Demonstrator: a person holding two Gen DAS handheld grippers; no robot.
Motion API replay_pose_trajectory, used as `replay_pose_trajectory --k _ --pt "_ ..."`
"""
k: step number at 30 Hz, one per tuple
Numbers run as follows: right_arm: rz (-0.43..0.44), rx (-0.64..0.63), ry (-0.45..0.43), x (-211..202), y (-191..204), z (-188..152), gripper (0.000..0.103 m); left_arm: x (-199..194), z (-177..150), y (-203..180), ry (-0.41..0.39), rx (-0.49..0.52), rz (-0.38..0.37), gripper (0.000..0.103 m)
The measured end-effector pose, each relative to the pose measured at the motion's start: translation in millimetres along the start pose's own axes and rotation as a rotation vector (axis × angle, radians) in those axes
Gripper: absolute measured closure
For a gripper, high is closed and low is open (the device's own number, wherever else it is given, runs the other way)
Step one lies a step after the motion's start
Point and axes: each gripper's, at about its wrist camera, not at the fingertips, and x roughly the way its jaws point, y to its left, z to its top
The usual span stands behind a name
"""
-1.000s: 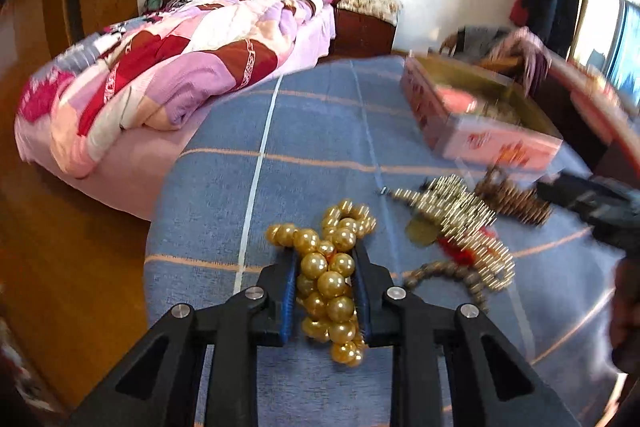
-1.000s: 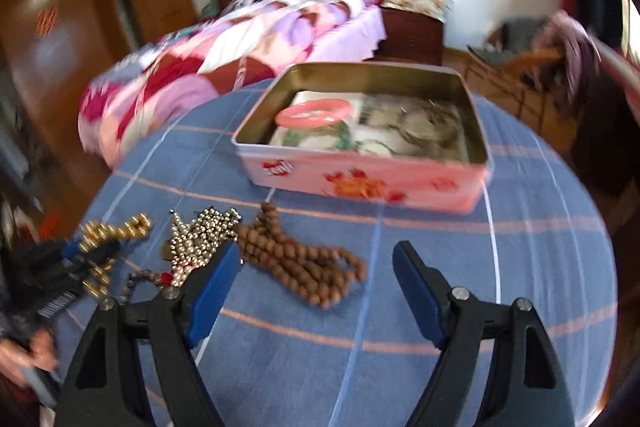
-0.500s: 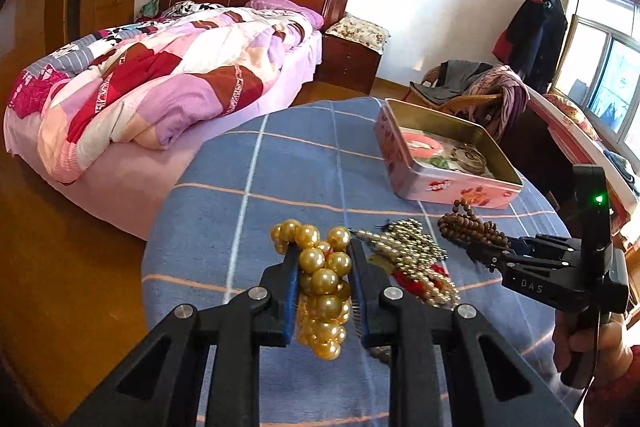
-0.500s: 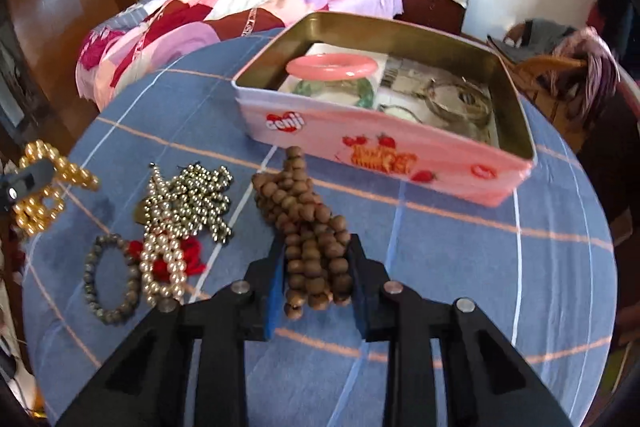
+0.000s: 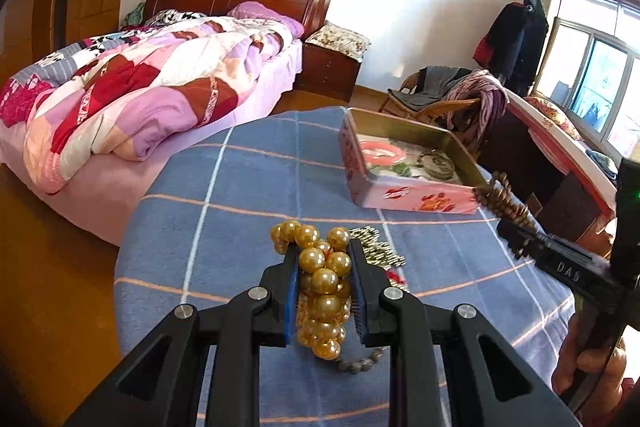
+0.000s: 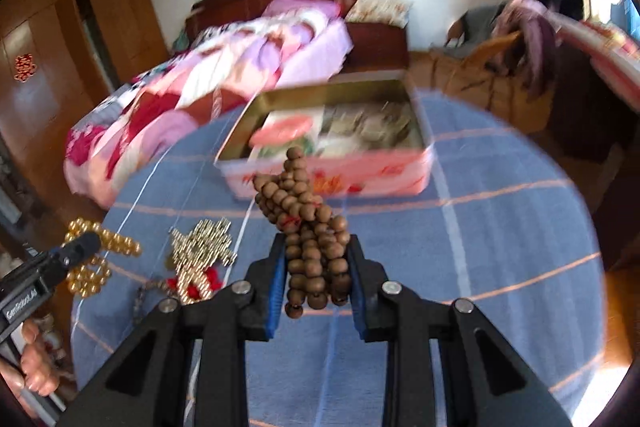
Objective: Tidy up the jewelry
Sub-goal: 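Carry the gold strand with the left tool over the pink tin while the right tool carries the brown beads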
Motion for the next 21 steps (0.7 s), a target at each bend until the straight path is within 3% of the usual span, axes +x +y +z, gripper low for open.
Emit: replay_pose_trajectory --k 9,21 --pt "-0.112 0.086 -0.178 -22.0 -18.6 18.8 0.072 0.6 18.3 -34.1 -0.073 0.043 -0.094 0.081" --pt "-0.147 0.136 -0.171 12.0 -28.9 34.6 0.072 32.9 38.4 -75.2 -0.090 0.094 -0.162 0.081"
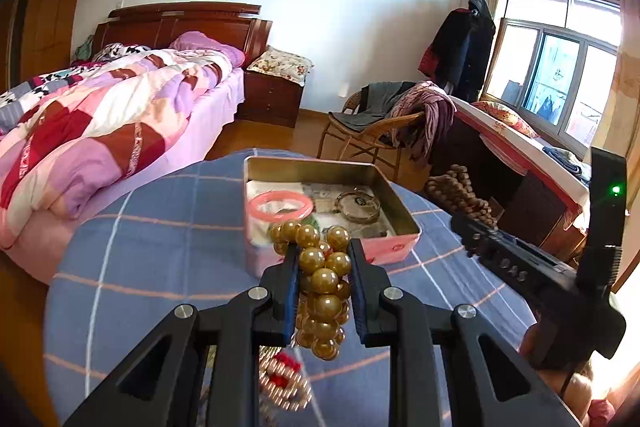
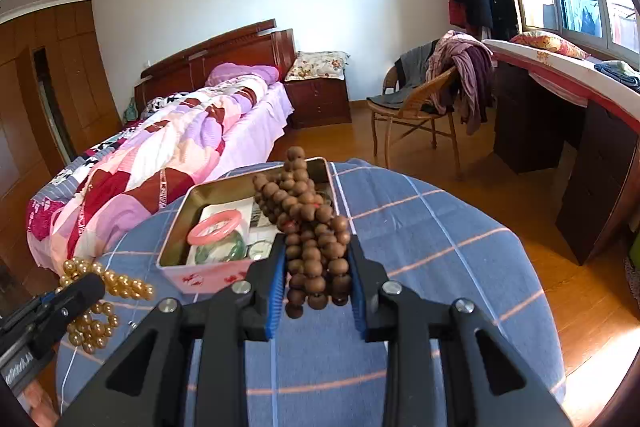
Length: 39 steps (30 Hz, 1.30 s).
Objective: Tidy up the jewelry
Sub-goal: 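Carry the gold strand with the left tool over the pink tin while the right tool carries the brown beads, then lower both strands into the tin and open both tools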
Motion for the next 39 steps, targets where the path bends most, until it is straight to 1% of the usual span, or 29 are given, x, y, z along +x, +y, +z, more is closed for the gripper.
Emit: replay_pose_trajectory --k 4,10,14,21,23,27,30,33,37,39 --pt "-0.015 0.004 0.004 16.2 0.0 4.9 0.072 18.1 10.0 -6.2 -0.014 0.012 -0.008 0.081" --pt "-0.040 -0.007 0.017 37.2 -0.7 10.0 0.072 44.5 20.3 -11.1 -0.025 0.025 0.013 0.081" --pt "-0.062 -0.026 0.012 48.5 0.6 17.3 0.072 61.9 28.7 -9.1 -0.034 0.008 0.031 0.081" --pt "-0.082 -0.061 0.011 72.1 5.9 30.4 0.072 93.9 42.9 0.4 -0.043 -0.051 0.051 0.081" --pt "-0.088 -0.070 0.011 77.9 7.3 31.5 0.072 101.0 46.2 2.5 -0.043 -0.055 0.069 0.081" --pt "-0.107 -0.111 0.014 91.2 14.1 31.8 0.072 110.9 44.9 5.6 -0.034 -0.074 0.078 0.081" --pt "-0.107 -0.152 0.033 101.5 19.9 27.9 0.072 116.1 40.9 6.8 -0.008 -0.065 0.098 0.081" --pt "-0.101 -0.180 0.056 107.9 23.6 25.8 0.072 120.1 37.5 9.7 0.017 -0.078 0.091 0.081" --pt "-0.090 -0.212 0.081 111.4 25.2 22.0 0.072 123.3 36.4 4.8 0.021 -0.041 0.121 0.081" --pt "-0.092 -0.217 0.094 113.1 23.7 20.6 0.072 124.7 37.2 3.5 0.021 -0.033 0.123 0.081"
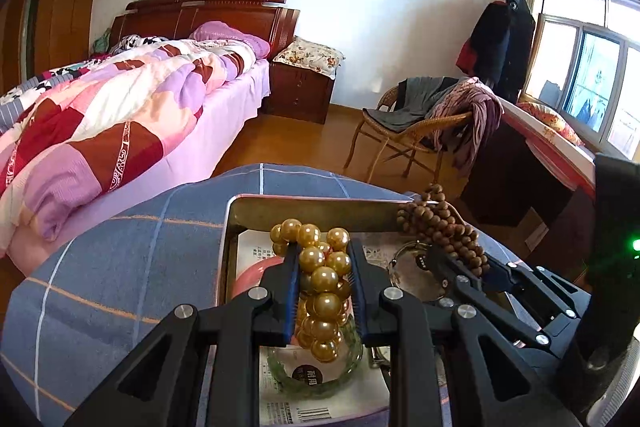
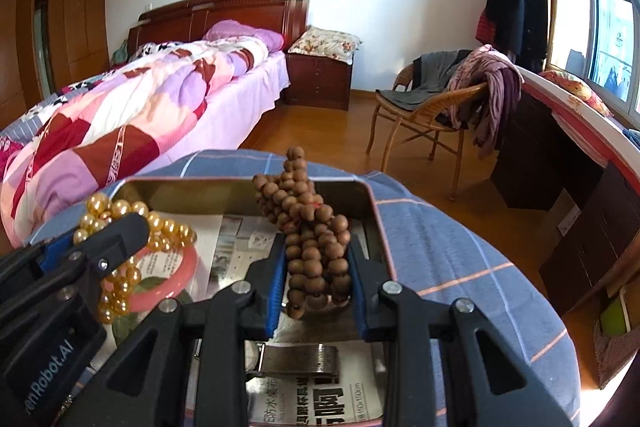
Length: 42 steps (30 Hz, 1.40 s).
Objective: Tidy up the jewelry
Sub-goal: 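Lower both strands into the tin and open both tools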
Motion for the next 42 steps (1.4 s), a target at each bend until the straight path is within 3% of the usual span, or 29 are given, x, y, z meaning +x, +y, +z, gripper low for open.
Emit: replay_pose_trajectory --k 9,20,23,26,27,29,42 --pt "0.022 0.033 0.032 5.6 -9.8 -0.1 0.072 6.2 1.1 -0.4 0.016 0.006 -0.002 0.081" --pt "0.057 0.057 0.045 7.9 -10.7 0.4 0.070 16.3 -0.8 -0.6 0.055 0.017 0.068 0.080" --pt "0.067 0.054 0.018 3.3 -10.5 1.0 0.055 14.6 -0.8 -0.9 0.045 0.018 0.086 0.073" --pt "0.030 0.047 -0.021 -2.8 -10.9 3.0 0.051 8.7 -0.3 -0.1 0.007 0.015 0.132 0.054" --pt "0.037 0.061 -0.028 -4.0 -13.7 3.8 0.050 6.0 0.7 3.1 -0.009 -0.001 0.142 0.045" --pt "0.078 0.107 -0.028 -4.3 -20.7 4.8 0.049 3.9 1.0 8.1 -0.020 -0.031 0.140 0.036" --pt "0.076 0.103 -0.024 -4.2 -15.3 6.1 0.047 2.9 0.3 11.4 -0.028 -0.055 0.151 0.035"
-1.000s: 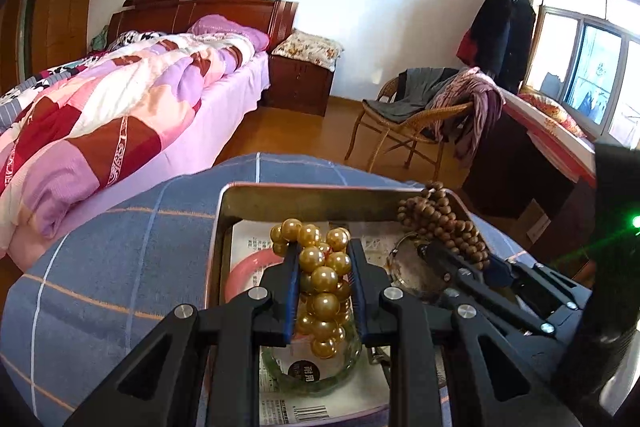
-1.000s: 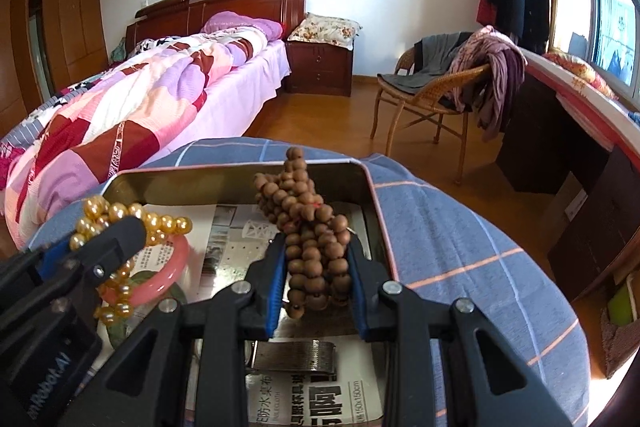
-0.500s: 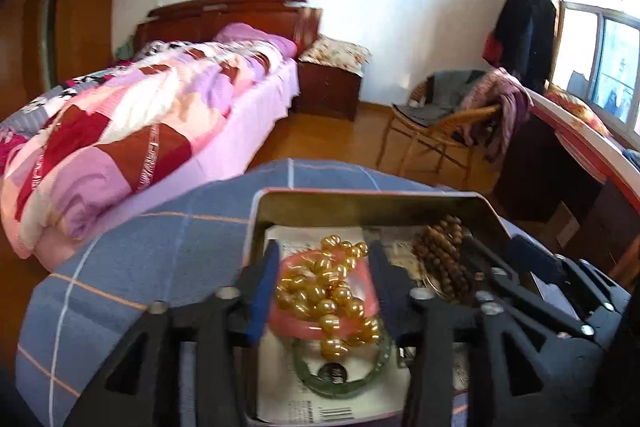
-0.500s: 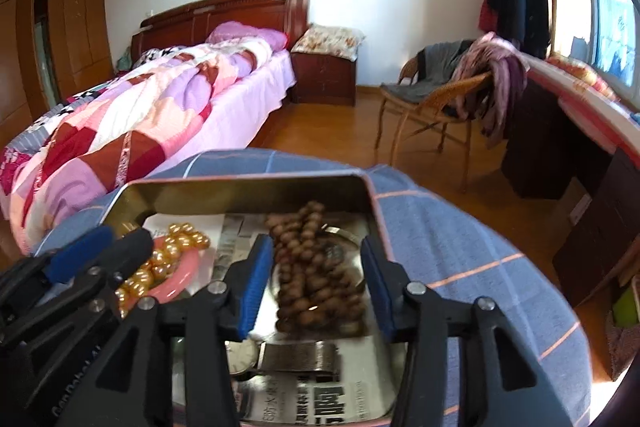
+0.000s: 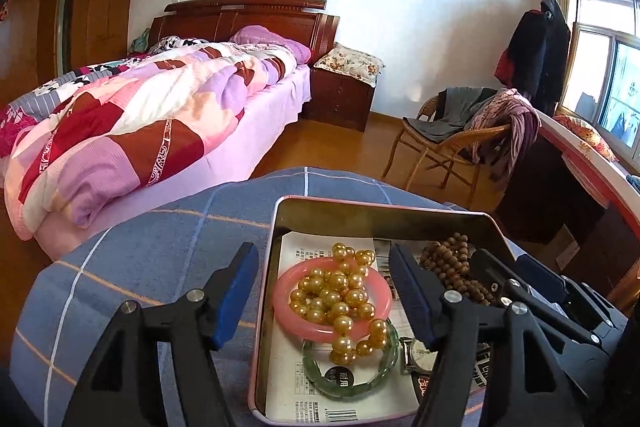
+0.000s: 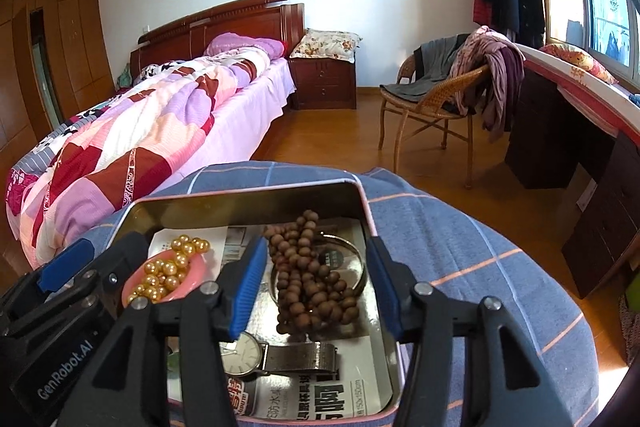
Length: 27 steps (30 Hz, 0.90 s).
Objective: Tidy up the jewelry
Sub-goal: 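Lower both strands into the tin and open both tools, then withdraw both open tools from the tin toward the remaining jewelry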
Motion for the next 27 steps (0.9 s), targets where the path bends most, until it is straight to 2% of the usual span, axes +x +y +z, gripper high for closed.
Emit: replay_pose_trajectory --k 4,6,9,11,14,18,22,27 --pt "0.003 0.006 -0.012 -2.1 0.0 -0.4 0.044 -0.2 1.1 3.3 -0.005 -0.022 -0.002 0.035" --pt "-0.037 0.005 -0.040 -7.9 -1.8 -1.3 0.027 -1.6 2.0 5.7 -0.005 -0.038 0.001 0.035" --pt "-0.054 0.030 -0.086 -16.6 -8.0 1.6 0.019 -4.6 4.2 8.7 -0.013 -0.060 -0.005 0.031" --pt "-0.061 0.043 -0.092 -16.9 -10.6 2.7 0.014 -7.8 5.5 8.9 -0.012 -0.043 0.031 0.031" --pt "-0.059 0.055 -0.087 -14.7 -12.2 3.3 0.014 -18.5 5.3 6.9 0.000 0.009 0.088 0.031" --pt "-0.063 0.047 -0.121 -20.0 -11.3 1.2 0.013 -42.3 -1.8 11.7 0.017 0.071 0.100 0.031" --pt "-0.091 0.010 -0.104 -20.9 -5.7 -4.7 0.013 -65.1 -8.9 32.0 0.041 0.062 0.089 0.031" --pt "-0.069 -0.009 -0.053 -44.4 2.7 -14.0 0.014 -89.8 -23.7 63.9 0.066 0.035 0.083 0.031"
